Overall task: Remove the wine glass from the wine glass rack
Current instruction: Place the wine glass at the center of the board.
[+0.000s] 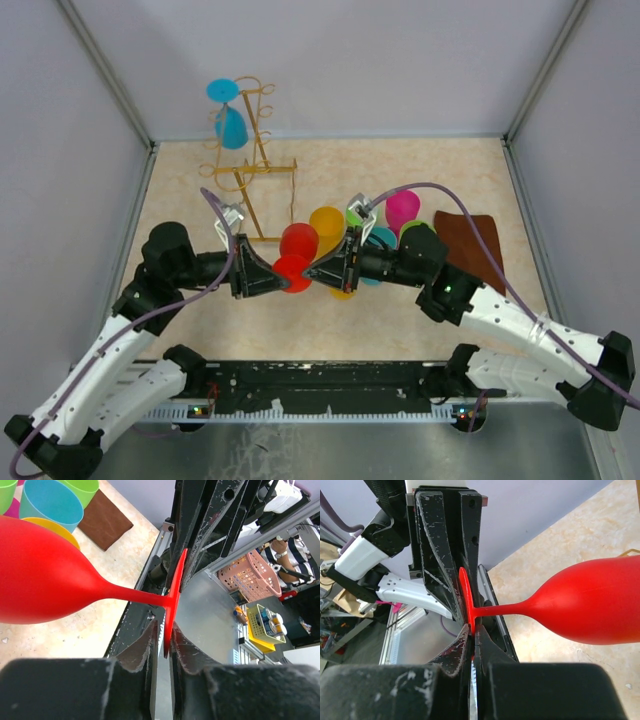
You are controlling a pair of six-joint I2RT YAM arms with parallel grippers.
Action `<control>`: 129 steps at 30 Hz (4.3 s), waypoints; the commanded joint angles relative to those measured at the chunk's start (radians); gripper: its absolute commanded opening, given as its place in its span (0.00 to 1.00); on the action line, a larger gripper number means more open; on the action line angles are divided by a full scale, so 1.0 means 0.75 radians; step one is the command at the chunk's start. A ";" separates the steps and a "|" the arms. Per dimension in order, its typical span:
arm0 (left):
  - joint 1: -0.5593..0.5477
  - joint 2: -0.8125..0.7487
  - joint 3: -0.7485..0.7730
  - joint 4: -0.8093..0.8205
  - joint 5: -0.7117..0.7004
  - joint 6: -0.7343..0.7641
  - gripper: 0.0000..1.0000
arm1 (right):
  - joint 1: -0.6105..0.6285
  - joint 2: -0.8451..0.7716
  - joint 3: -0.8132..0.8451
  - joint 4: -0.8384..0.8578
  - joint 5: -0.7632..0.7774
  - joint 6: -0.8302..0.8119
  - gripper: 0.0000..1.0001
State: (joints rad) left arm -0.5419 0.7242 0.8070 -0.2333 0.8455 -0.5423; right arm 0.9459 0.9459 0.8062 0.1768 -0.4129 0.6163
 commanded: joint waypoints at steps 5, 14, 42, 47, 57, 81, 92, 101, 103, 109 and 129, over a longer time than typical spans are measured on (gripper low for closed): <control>-0.006 -0.036 -0.086 0.153 0.038 -0.013 0.00 | 0.002 -0.019 0.091 0.073 -0.003 -0.050 0.04; -0.006 -0.199 -0.186 0.255 0.066 0.194 0.00 | 0.001 -0.150 0.156 -0.240 0.308 -0.237 0.48; -0.006 -0.360 -0.291 0.406 0.571 0.448 0.00 | -0.350 0.019 0.185 -0.117 -0.516 0.171 0.84; -0.006 -0.366 -0.257 0.286 0.579 0.587 0.00 | -0.396 0.028 0.179 -0.069 -0.679 0.194 0.81; -0.006 -0.386 -0.250 0.004 0.490 0.942 0.00 | -0.404 0.091 0.109 0.543 -1.164 0.563 0.58; -0.006 -0.325 -0.183 -0.065 0.364 0.913 0.22 | -0.406 0.039 0.201 -0.090 -0.844 0.134 0.00; -0.006 -0.350 -0.125 -0.225 0.243 0.996 0.97 | -0.405 -0.026 0.304 -0.500 -0.651 -0.058 0.00; -0.006 -0.354 -0.114 -0.219 0.123 0.978 1.00 | -0.344 -0.082 0.359 -0.895 -0.348 -0.338 0.00; -0.006 -0.352 -0.129 -0.170 0.074 0.934 1.00 | -0.269 -0.114 0.345 -0.973 -0.187 -0.430 0.00; -0.006 -0.358 -0.180 -0.024 0.027 0.840 1.00 | -0.078 -0.124 0.357 -1.271 0.298 -0.544 0.00; -0.006 -0.425 -0.281 0.224 -0.534 0.483 1.00 | -0.076 -0.089 0.260 -1.367 0.877 -0.291 0.00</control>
State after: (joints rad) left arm -0.5480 0.4118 0.6018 -0.1070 0.5449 -0.1337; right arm 0.8818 0.8967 1.0191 -0.8902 0.1757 0.3347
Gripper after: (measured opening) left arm 0.997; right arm 0.014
